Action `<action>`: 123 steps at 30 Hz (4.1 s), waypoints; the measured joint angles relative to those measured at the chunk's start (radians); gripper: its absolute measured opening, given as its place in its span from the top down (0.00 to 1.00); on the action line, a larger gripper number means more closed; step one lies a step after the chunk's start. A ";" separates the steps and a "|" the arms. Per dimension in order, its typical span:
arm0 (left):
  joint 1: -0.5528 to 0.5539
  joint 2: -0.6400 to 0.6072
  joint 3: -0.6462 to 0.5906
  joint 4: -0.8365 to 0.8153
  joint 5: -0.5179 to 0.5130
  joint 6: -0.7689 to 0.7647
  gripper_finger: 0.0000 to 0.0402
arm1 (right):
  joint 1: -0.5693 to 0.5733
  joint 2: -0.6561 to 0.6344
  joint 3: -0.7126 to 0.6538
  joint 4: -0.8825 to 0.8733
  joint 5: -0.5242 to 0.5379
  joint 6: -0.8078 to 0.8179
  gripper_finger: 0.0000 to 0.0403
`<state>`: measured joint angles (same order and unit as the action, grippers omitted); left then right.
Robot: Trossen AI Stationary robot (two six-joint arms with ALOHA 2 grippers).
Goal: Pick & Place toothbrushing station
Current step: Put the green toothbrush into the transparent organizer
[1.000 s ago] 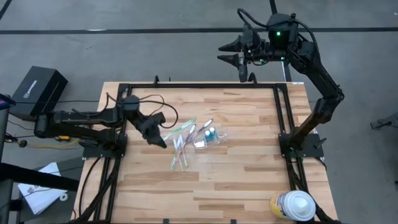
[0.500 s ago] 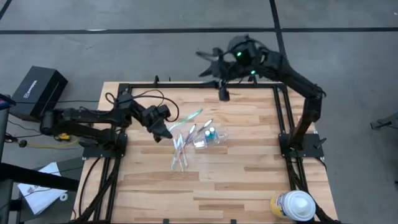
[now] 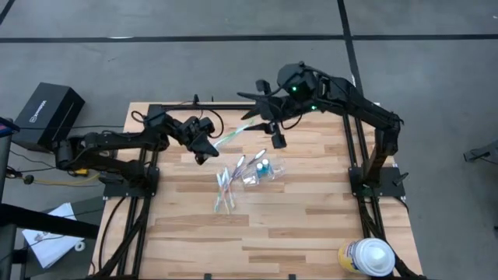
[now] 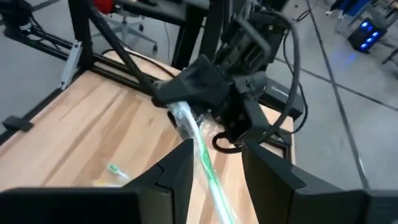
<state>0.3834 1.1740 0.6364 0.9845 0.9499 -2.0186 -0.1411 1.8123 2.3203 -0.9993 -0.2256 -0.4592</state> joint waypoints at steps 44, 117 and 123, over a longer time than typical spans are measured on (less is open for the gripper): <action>-0.046 0.005 0.077 0.027 0.003 0.015 0.98 | 0.062 0.154 0.030 0.021 0.067 0.068 0.69; 0.392 -0.100 0.077 0.108 -0.057 0.606 0.72 | 0.207 -0.623 -0.682 0.653 0.854 0.585 0.98; 0.392 -0.100 0.077 0.108 -0.060 0.608 0.72 | 0.431 -0.784 -1.214 1.200 1.248 0.599 0.98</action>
<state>0.7757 1.0744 0.7136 1.0927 0.8898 -1.4105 0.2897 1.0281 1.1065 0.2007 1.0227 0.1396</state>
